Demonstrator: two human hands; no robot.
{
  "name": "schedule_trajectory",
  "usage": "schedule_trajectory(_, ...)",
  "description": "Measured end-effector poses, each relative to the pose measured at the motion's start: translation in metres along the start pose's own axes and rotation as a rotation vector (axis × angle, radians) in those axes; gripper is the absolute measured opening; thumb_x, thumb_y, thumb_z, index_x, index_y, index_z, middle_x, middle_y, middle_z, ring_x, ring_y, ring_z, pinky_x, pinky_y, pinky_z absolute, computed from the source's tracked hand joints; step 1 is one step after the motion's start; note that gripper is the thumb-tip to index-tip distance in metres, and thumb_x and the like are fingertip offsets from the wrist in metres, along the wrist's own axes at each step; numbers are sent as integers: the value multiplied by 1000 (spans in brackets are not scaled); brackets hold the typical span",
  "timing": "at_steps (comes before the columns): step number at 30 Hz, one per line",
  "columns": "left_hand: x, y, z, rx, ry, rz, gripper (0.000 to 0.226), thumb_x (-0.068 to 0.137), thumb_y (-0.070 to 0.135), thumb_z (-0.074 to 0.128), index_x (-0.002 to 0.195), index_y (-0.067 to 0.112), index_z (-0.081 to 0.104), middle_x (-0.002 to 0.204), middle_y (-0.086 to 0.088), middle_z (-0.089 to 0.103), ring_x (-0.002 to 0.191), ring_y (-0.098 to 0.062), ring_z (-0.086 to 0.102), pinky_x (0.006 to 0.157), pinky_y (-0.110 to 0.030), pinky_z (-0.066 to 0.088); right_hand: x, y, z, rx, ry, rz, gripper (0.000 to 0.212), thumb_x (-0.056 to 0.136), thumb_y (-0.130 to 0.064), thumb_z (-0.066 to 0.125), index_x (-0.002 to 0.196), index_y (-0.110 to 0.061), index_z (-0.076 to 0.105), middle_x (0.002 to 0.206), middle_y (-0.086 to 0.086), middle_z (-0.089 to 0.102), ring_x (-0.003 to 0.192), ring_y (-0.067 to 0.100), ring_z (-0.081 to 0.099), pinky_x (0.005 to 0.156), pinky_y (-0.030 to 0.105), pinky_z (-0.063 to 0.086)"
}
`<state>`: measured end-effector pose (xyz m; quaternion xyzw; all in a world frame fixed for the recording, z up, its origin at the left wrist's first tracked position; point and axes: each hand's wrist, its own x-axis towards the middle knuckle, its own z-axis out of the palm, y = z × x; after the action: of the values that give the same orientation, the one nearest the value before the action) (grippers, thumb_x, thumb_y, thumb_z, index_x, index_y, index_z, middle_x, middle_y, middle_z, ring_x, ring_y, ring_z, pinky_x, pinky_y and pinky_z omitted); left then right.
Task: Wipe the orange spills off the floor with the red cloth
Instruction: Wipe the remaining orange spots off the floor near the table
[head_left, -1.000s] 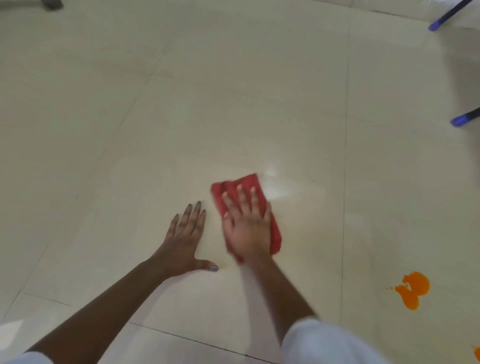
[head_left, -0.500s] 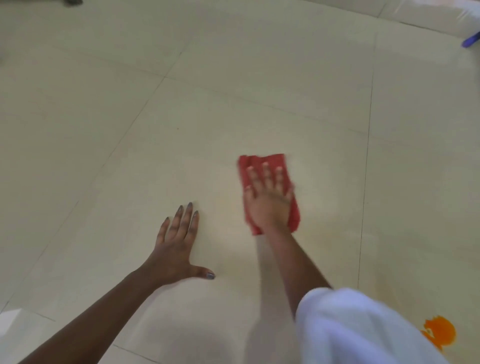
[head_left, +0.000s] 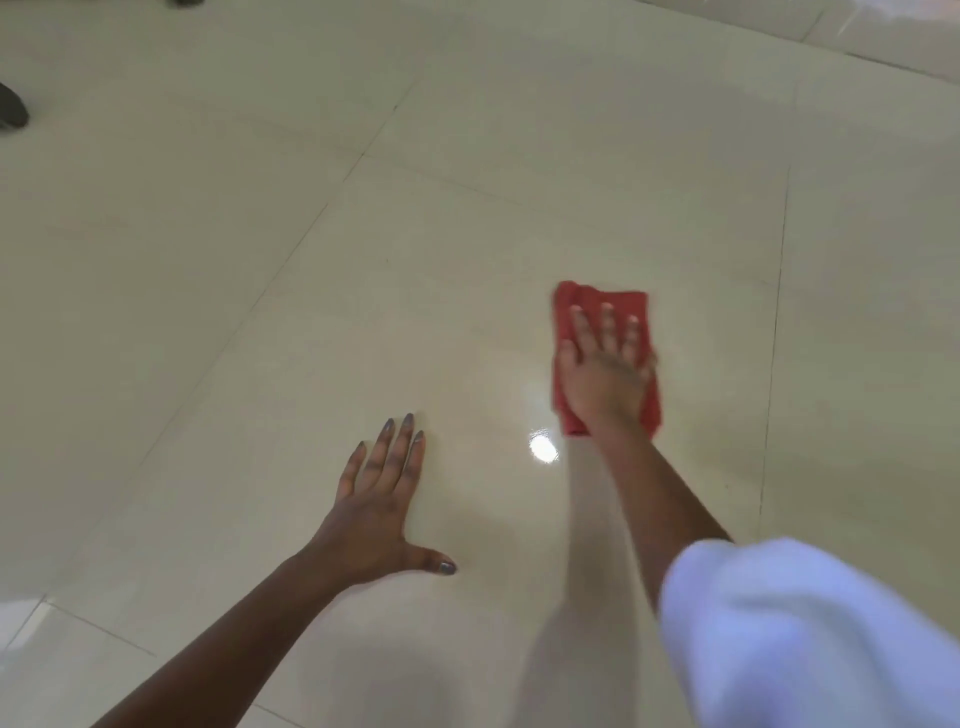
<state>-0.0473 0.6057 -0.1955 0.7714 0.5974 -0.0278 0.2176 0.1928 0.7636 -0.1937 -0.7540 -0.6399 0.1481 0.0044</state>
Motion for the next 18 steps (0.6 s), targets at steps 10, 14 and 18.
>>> schedule_trajectory(10,0,-9,-12,-20,-46,5,132,45,98,16,138,13,-26,149,1,-31,131,-9,-35,111,-39,-16,-139,-46,39,-67,8,-50,59,88,-49,14,140,-34,38,149,5,37,141,34,21,109,59,-1)
schedule_trajectory(14,-11,-55,-34,-23,64,-239,143,33,102,8,145,15,-12,148,2,-25,133,-13,-30,108,-39,-19,-132,-42,40,-102,78,-67,56,90,-48,24,139,-30,41,147,15,38,139,42,23,110,59,5)
schedule_trajectory(18,-14,-73,-39,-13,-2,-326,147,23,102,0,140,15,-26,138,3,-42,128,-19,-39,109,-48,-14,-104,-41,32,-107,24,-82,54,96,-49,20,147,-39,3,158,8,0,144,35,-5,114,54,0)
